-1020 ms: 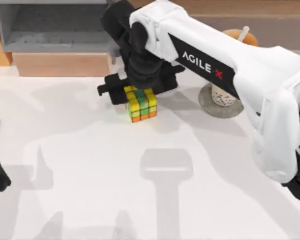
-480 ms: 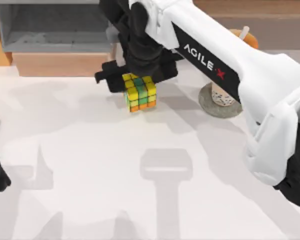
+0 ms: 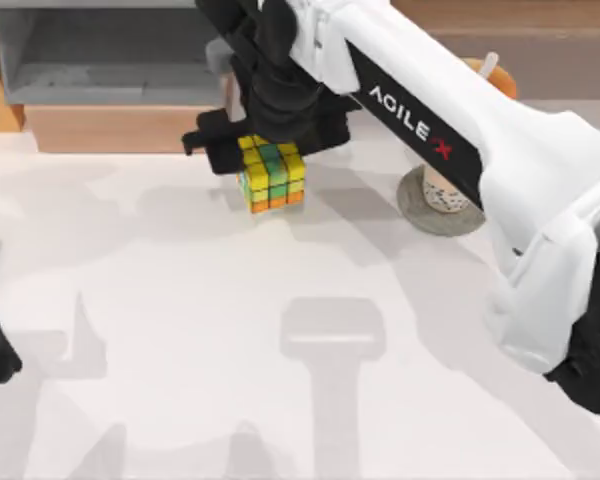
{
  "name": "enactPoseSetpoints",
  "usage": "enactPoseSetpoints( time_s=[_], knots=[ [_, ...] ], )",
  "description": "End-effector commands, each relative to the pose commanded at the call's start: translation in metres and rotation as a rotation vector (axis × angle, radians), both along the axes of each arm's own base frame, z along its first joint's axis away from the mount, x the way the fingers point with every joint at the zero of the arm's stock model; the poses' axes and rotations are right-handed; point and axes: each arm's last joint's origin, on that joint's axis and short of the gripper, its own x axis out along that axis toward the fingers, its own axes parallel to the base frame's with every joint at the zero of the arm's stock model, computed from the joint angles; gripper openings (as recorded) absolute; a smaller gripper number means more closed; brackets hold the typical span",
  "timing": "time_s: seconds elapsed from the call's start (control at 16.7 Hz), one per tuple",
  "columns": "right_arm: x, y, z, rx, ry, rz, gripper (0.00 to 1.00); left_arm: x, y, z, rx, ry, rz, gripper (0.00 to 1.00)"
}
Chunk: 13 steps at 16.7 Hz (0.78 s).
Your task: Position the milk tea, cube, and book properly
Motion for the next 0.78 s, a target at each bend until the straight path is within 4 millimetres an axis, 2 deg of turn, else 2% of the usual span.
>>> enactPoseSetpoints(
  time_s=[0.18, 0.42, 0.6, 0.78],
  knots=[
    [-0.006, 0.007, 0.041, 0.116, -0.118, 0.043, 0.00, 0.000, 0.000, 0.000, 0.000, 0.000, 0.000, 1.00],
    [-0.025, 0.003, 0.114, 0.320, -0.364, 0.123, 0.00, 0.000, 0.000, 0.000, 0.000, 0.000, 0.000, 1.00],
    [-0.041, -0.021, 0.165, 0.459, -0.598, 0.160, 0.00, 0.000, 0.000, 0.000, 0.000, 0.000, 0.000, 1.00],
    [-0.051, -0.066, 0.197, 0.539, -0.848, 0.139, 0.00, 0.000, 0.000, 0.000, 0.000, 0.000, 0.000, 1.00]
  ],
)
